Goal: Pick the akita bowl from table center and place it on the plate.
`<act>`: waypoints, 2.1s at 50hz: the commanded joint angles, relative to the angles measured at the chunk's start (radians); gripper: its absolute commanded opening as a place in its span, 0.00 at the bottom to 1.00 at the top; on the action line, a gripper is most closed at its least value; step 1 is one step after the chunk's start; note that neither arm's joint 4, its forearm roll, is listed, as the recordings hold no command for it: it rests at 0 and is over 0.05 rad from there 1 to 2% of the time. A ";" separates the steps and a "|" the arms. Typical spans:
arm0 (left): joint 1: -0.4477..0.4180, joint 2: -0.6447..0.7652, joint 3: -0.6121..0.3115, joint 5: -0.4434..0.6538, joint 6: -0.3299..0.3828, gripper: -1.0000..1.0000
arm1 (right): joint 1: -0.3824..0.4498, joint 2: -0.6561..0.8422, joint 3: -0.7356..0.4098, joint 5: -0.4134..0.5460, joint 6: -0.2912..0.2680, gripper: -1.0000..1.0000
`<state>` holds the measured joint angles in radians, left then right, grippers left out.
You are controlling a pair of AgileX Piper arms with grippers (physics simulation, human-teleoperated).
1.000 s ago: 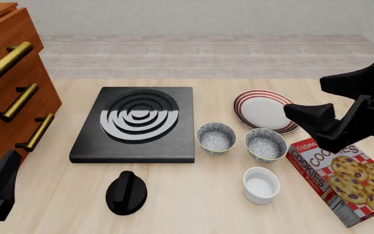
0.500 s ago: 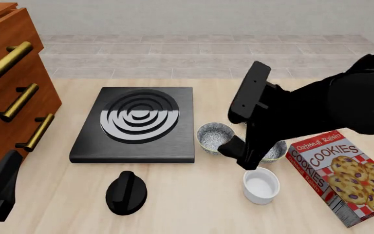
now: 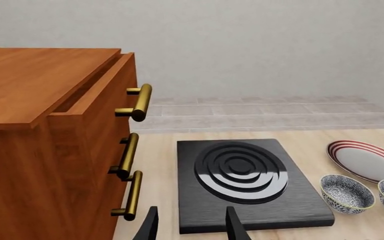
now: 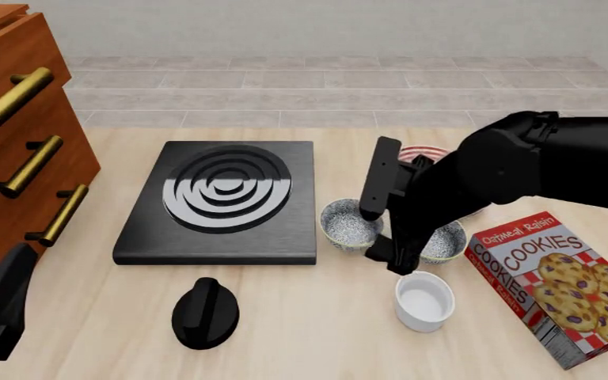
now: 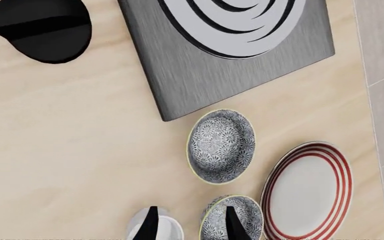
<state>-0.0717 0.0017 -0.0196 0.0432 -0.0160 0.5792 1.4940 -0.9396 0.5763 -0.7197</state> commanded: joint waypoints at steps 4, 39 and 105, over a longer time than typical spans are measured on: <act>-0.011 0.003 0.005 -0.004 0.005 1.00 | -0.103 0.081 0.037 -0.071 -0.164 1.00; -0.024 0.013 -0.004 -0.001 0.009 1.00 | -0.066 0.249 -0.086 -0.115 -0.211 1.00; -0.049 0.072 0.010 -0.058 0.025 1.00 | -0.013 0.359 -0.111 -0.125 -0.088 1.00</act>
<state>-0.1170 0.0641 -0.0094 -0.0071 0.0060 0.5632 1.8662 -1.0567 0.4543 -0.7995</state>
